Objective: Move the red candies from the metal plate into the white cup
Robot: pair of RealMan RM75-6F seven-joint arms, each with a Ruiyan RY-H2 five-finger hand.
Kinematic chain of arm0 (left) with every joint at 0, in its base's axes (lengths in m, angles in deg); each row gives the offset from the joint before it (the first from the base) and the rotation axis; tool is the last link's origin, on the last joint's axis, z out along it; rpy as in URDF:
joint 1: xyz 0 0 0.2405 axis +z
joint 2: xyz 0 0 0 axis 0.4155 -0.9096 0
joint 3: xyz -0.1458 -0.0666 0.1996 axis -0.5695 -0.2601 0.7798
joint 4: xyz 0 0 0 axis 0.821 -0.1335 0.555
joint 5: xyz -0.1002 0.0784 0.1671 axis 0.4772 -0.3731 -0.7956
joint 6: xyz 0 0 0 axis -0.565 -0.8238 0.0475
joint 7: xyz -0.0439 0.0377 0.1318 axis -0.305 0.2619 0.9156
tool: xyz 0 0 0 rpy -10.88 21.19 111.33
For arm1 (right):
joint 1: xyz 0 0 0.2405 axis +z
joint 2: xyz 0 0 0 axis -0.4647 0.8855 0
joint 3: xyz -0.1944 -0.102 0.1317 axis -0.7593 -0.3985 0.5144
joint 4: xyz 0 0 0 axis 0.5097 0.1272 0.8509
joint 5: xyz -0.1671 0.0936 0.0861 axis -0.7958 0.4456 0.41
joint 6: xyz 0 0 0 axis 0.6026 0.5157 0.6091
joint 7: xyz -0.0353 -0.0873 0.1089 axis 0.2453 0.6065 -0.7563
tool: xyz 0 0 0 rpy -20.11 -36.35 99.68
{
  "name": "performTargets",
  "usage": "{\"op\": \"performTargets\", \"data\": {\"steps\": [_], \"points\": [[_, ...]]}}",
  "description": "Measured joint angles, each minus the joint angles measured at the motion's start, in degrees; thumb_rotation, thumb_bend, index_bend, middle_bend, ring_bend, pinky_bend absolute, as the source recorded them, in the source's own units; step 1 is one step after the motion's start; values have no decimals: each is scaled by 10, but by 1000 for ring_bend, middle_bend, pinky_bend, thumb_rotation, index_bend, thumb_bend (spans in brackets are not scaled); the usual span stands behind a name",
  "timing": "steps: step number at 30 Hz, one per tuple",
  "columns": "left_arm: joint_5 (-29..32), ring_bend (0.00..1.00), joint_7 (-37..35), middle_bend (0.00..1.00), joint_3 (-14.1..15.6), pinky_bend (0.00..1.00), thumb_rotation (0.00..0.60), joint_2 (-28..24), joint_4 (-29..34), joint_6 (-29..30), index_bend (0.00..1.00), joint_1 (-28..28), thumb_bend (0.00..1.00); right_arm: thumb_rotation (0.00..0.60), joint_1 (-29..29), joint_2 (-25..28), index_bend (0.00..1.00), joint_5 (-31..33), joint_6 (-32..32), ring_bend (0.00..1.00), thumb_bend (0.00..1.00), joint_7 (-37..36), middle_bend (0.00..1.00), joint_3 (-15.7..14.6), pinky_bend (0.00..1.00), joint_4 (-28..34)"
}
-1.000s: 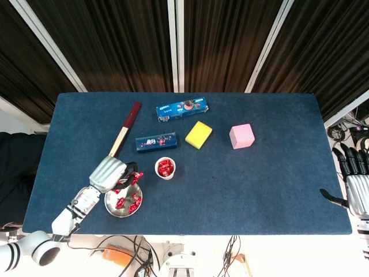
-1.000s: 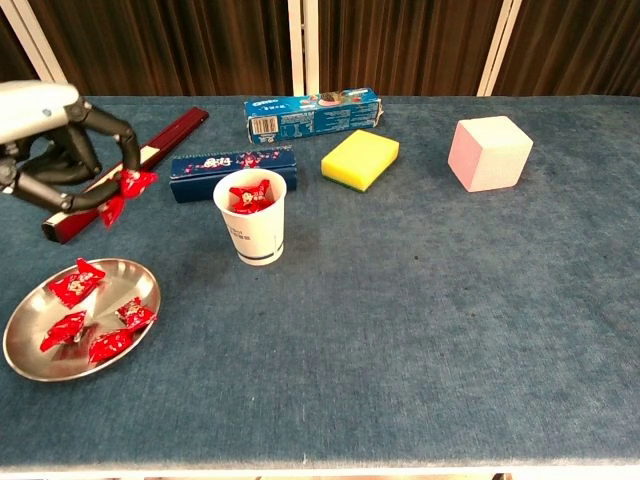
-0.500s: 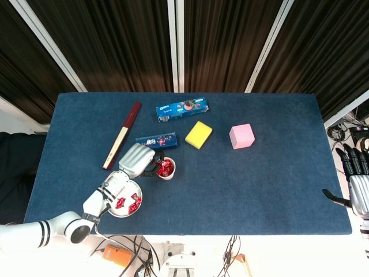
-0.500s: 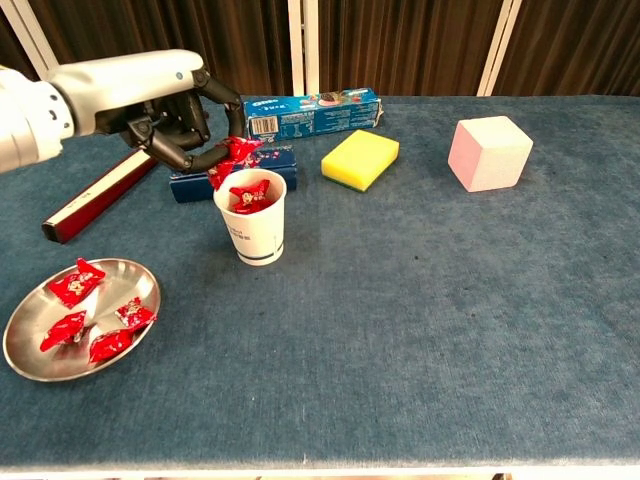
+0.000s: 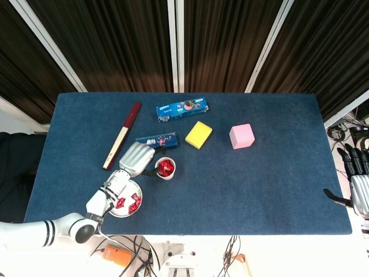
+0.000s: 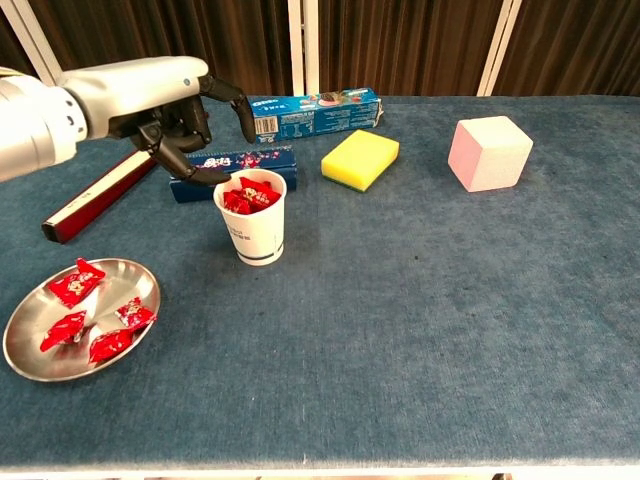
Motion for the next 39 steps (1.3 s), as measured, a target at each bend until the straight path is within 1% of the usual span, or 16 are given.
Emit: {"op": "performTargets", "data": {"steps": [3, 5, 10, 16, 19, 23, 28, 34, 39], "points": [[-23, 850, -3, 946, 16, 814, 600, -26, 23, 26, 349, 21, 215, 600, 0, 1, 0, -3, -2, 0, 236, 1, 36, 0, 81, 1], [-45, 850, -8, 946, 33, 814, 600, -48, 37, 48, 349, 40, 215, 600, 0, 1, 0, -5, -3, 0, 236, 2, 36, 0, 81, 2], [-103, 850, -31, 946, 88, 814, 600, -97, 55, 103, 350, 99, 215, 600, 2, 2, 0, -8, -3, 0, 236, 6, 36, 0, 81, 6], [-154, 850, -70, 946, 152, 814, 600, -127, 45, 146, 351, 162, 213, 600, 5, 3, 0, -13, -3, 0, 236, 13, 36, 1, 81, 12], [-169, 850, -86, 946, 173, 814, 600, -128, 30, 154, 351, 185, 211, 600, 8, 2, 0, -16, 0, 0, 236, 18, 36, 1, 81, 16], [-178, 850, -102, 946, 185, 814, 600, -112, 11, 150, 351, 198, 209, 600, 11, 1, 0, -18, 3, 0, 236, 22, 36, 0, 81, 19], [-186, 849, -106, 946, 192, 813, 600, -88, -5, 133, 351, 205, 207, 600, 10, 4, 0, -18, 2, 0, 236, 24, 36, 0, 82, 22], [-185, 850, -112, 946, 191, 814, 600, -61, -26, 111, 360, 208, 207, 600, 9, 4, 0, -16, 2, 0, 236, 25, 36, -2, 81, 23], [-182, 850, -114, 946, 190, 814, 600, -49, -40, 100, 374, 211, 207, 600, 8, 5, 0, -16, 1, 0, 235, 26, 36, -1, 82, 24]]}}
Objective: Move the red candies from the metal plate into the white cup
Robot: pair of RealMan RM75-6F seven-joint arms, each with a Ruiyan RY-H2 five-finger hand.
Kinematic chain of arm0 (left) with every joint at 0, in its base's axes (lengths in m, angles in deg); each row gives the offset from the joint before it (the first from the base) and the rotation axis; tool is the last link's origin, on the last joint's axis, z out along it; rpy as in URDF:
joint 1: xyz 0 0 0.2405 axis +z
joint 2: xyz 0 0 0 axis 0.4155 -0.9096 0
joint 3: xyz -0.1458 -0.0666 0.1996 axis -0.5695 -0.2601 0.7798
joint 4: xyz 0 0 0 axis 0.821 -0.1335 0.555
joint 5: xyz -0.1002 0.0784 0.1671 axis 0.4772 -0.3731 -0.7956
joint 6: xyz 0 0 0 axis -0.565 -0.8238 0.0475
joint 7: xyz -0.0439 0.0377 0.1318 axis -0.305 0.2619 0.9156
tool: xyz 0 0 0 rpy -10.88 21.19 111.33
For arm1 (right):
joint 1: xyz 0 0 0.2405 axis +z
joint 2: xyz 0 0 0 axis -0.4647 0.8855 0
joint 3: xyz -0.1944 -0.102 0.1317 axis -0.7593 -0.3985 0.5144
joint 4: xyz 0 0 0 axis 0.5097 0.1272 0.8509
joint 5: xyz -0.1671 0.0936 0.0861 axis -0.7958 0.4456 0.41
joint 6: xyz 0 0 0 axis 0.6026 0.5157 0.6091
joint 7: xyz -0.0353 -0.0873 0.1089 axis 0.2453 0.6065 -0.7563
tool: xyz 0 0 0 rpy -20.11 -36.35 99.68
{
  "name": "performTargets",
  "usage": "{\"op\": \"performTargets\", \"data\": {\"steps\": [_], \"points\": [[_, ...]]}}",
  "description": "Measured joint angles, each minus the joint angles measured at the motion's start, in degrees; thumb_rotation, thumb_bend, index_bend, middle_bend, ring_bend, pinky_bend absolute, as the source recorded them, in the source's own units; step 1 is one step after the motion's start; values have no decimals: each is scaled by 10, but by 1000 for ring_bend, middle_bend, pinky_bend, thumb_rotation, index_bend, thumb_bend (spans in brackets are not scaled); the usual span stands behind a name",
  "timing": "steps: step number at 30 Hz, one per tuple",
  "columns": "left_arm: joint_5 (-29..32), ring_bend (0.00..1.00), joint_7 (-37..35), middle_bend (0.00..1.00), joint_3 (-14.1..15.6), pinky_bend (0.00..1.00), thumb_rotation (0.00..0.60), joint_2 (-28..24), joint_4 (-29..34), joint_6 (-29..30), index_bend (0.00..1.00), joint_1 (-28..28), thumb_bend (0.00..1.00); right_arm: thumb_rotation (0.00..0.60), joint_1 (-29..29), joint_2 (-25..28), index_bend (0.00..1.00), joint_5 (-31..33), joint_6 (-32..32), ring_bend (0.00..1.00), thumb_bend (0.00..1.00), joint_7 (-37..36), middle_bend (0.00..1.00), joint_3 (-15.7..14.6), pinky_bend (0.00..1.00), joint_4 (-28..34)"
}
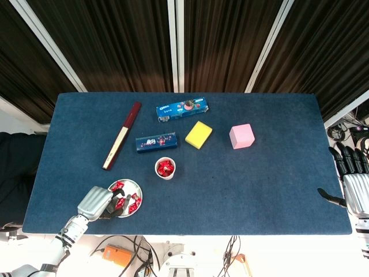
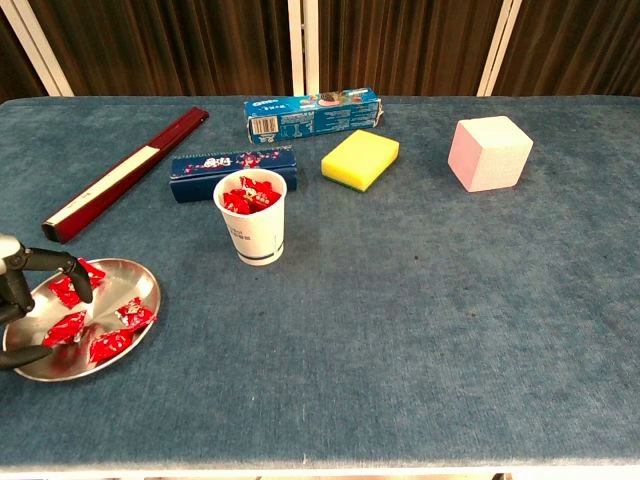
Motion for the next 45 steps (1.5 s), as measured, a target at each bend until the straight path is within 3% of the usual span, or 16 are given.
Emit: {"op": "performTargets", "data": {"steps": [14, 25, 35, 39, 45], "points": [[8, 850, 2, 946, -11, 814, 600, 9, -22, -17, 387, 4, 217, 600, 3, -1, 0, 3, 6, 0, 236, 3, 36, 0, 82, 1], [7, 851, -18, 946, -18, 814, 600, 21, -54, -26, 544, 4, 399, 600, 2, 1, 0, 5, 6, 0, 236, 7, 36, -1, 85, 5], [-17, 853, -38, 946, -24, 814, 600, 6, -34, -3, 574, 5, 433, 600, 2, 1, 0, 3, 4, 0, 236, 9, 36, -1, 87, 7], [-34, 853, -57, 946, -40, 814, 600, -9, 1, 8, 574, -6, 432, 600, 2, 1, 0, 2, 2, 0, 236, 10, 36, -1, 87, 8], [-36, 854, -58, 947, -100, 814, 600, -15, 40, 4, 574, -50, 428, 600, -2, 1, 0, 0, -3, 0, 236, 6, 36, -2, 88, 6]]}}
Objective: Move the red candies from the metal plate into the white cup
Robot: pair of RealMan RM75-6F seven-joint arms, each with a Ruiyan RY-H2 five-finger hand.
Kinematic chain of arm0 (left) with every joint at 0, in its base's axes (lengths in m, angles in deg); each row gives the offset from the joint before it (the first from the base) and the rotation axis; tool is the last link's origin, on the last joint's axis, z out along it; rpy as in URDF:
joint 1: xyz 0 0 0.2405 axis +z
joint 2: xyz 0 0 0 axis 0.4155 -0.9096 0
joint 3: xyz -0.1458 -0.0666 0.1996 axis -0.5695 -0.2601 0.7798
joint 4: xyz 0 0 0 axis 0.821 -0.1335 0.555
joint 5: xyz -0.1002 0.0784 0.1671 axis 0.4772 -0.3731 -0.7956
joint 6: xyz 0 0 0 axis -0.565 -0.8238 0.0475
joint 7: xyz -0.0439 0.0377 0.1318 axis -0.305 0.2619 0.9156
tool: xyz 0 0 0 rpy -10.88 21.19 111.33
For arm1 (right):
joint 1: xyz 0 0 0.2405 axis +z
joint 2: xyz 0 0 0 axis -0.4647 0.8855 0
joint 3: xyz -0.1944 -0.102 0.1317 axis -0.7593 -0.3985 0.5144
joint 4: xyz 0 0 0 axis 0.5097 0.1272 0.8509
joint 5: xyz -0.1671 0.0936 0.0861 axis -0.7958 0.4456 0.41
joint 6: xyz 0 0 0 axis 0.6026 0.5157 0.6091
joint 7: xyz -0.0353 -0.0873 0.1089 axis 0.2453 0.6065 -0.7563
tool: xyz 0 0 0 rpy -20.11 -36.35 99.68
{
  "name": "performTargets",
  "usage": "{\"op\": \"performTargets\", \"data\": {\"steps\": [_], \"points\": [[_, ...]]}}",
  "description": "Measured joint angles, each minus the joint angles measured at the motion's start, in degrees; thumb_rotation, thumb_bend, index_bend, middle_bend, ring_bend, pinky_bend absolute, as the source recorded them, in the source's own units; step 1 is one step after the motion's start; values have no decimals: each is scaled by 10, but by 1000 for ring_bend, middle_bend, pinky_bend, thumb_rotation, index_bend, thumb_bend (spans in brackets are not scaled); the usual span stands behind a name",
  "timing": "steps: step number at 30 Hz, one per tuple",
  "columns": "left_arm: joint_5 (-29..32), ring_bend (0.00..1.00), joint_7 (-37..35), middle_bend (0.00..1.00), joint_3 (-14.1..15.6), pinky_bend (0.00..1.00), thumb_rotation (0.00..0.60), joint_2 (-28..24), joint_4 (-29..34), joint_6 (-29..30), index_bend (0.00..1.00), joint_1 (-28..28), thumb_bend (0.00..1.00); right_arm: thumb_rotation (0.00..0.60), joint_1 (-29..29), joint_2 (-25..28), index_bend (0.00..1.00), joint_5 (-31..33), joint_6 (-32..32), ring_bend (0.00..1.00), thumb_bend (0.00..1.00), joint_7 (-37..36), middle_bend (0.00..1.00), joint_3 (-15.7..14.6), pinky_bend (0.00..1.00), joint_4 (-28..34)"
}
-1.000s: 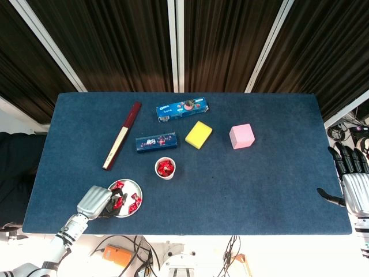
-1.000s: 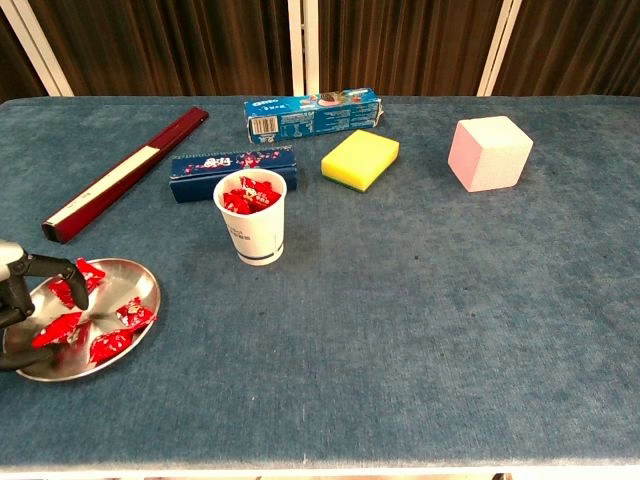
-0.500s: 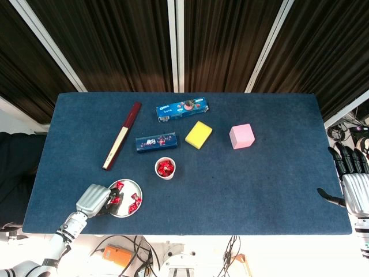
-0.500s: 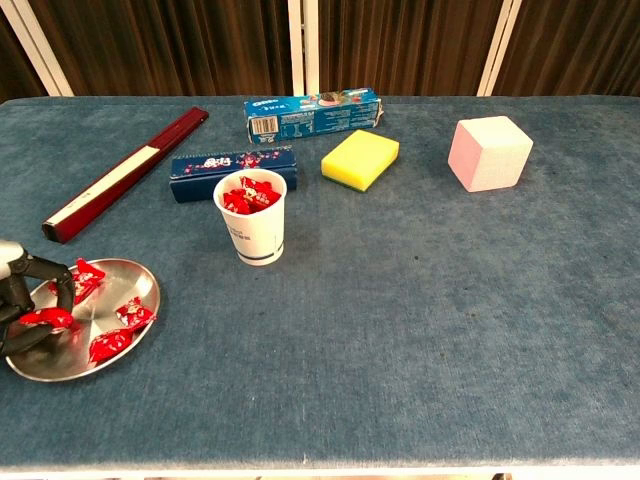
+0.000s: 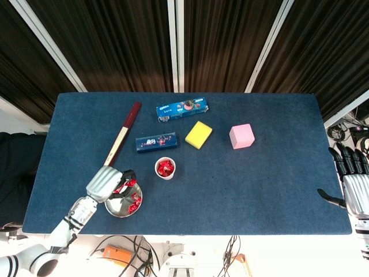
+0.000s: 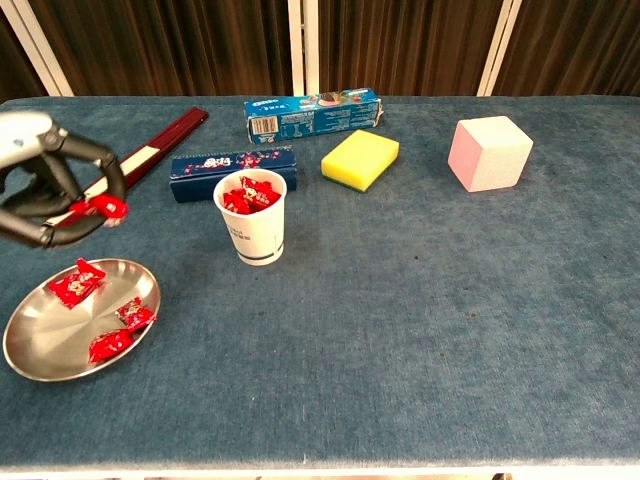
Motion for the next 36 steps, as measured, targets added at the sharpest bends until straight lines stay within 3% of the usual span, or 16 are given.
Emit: {"op": "performTargets", "data": {"steps": [7, 13, 24, 28, 36], "points": [[69, 854, 13, 947, -68, 814, 600, 22, 16, -78, 570, -75, 426, 600, -5, -2, 0, 6, -3, 0, 236, -14, 36, -1, 88, -12], [147, 854, 57, 946, -97, 814, 600, 59, -5, -130, 570, -120, 414, 600, -7, -3, 0, 11, -2, 0, 236, -27, 36, -1, 88, -23], [232, 854, 103, 946, -103, 814, 593, 102, -42, -157, 553, -156, 345, 600, -7, -6, 0, 15, 2, 0, 236, -36, 36, 0, 88, -35], [243, 854, 120, 946, -101, 814, 591, 106, -41, -151, 456, -160, 217, 600, -8, -7, 0, 15, 2, 0, 236, -37, 36, 0, 88, -36], [245, 849, 131, 946, -93, 814, 535, 101, -26, -126, 320, -157, 146, 600, -7, -6, 0, 15, 2, 0, 236, -37, 36, 1, 88, -35]]}}
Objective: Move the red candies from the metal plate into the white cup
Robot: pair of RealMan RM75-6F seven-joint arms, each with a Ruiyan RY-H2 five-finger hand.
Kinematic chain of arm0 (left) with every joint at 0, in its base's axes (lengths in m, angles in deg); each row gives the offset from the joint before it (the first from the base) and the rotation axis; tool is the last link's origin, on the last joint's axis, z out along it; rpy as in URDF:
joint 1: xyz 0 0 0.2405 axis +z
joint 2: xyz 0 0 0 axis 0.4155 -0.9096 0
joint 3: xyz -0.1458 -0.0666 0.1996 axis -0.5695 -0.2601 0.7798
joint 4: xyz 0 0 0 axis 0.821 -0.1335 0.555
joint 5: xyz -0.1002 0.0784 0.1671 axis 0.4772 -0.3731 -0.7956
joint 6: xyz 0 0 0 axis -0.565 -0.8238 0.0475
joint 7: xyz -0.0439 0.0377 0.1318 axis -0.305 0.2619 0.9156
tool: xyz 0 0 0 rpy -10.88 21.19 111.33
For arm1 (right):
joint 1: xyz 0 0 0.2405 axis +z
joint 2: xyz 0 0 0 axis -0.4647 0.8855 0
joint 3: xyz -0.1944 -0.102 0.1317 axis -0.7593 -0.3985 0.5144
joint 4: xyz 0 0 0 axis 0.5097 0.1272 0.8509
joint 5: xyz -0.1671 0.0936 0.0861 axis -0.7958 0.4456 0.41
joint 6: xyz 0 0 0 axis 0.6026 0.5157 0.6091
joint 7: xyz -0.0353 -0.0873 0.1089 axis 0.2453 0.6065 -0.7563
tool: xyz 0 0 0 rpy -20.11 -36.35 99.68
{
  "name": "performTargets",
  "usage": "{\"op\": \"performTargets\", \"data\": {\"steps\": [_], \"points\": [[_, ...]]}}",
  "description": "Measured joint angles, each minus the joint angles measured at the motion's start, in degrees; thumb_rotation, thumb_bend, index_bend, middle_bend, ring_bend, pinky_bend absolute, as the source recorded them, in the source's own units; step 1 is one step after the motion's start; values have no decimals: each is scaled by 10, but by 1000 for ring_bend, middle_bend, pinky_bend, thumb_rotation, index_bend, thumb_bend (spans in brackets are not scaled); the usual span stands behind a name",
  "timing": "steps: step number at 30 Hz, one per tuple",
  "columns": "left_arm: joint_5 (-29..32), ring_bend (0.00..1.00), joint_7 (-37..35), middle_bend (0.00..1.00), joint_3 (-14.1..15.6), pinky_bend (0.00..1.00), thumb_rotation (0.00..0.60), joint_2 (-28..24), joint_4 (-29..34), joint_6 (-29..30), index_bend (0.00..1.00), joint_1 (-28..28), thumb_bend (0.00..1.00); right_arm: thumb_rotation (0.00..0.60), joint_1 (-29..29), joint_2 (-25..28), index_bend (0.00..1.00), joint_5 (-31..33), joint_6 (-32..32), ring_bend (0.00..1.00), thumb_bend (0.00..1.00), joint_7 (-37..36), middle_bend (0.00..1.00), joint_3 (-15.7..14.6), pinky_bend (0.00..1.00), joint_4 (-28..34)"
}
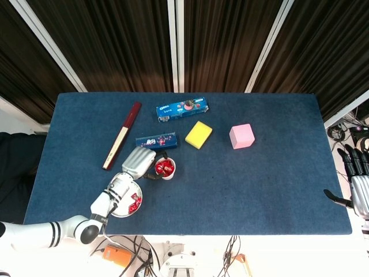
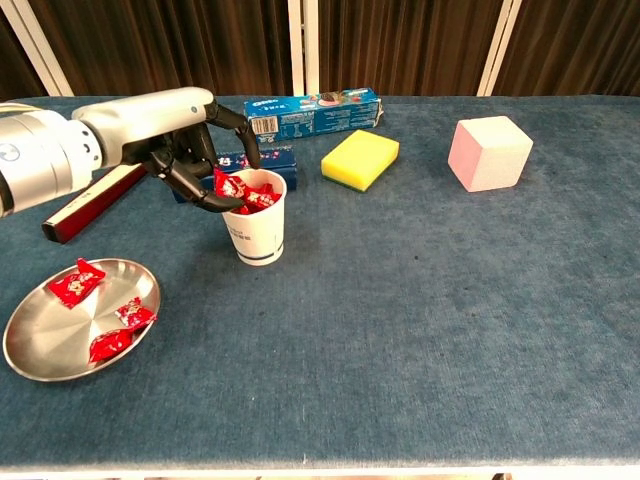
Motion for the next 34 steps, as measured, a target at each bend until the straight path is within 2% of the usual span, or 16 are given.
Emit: {"op": "performTargets", "data": {"steps": [7, 11, 14, 17, 18, 22, 25, 31, 34], "points": [[-40, 819, -13, 892, 10, 813, 516, -51, 55, 52, 270, 28, 126, 600, 0, 3, 0, -2, -2, 0, 236, 2, 36, 1, 88, 5], [-62, 717, -24, 804, 18, 768, 515, -97, 82, 98, 271, 61, 126, 600, 0, 7, 0, 0, -1, 0, 236, -3, 36, 2, 88, 5], [-77, 578, -28, 686, 31, 636, 518, -142, 92, 147, 272, 101, 126, 600, 0, 11, 0, 2, 2, 0, 236, -12, 36, 2, 89, 2], [-89, 355, -31, 471, 55, 334, 582, -190, 90, 191, 270, 148, 126, 600, 0, 15, 0, 5, 6, 0, 236, -25, 35, 2, 89, -6], [-93, 305, -33, 424, 64, 270, 595, -205, 88, 200, 269, 162, 126, 600, 0, 16, 0, 5, 8, 0, 236, -30, 27, 2, 85, -8], [-111, 102, -57, 230, 96, 82, 600, -245, 68, 242, 237, 223, 126, 600, 1, 18, 0, -1, 14, 0, 236, -54, 0, -3, 41, -17], [-124, 37, -82, 146, 115, 8, 600, -257, 37, 292, 162, 269, 126, 600, 0, 17, 0, -14, 11, 0, 236, -64, 0, -8, 12, -23], [-163, 16, -138, 114, 148, 0, 600, -262, -29, 399, 157, 362, 126, 600, -13, -3, 0, -30, -18, 0, 236, -63, 0, -16, 0, -33], [-183, 12, -161, 104, 164, 0, 600, -258, -53, 431, 157, 400, 126, 600, -18, -16, 0, -36, -24, 0, 236, -61, 0, -21, 0, -39]]}}
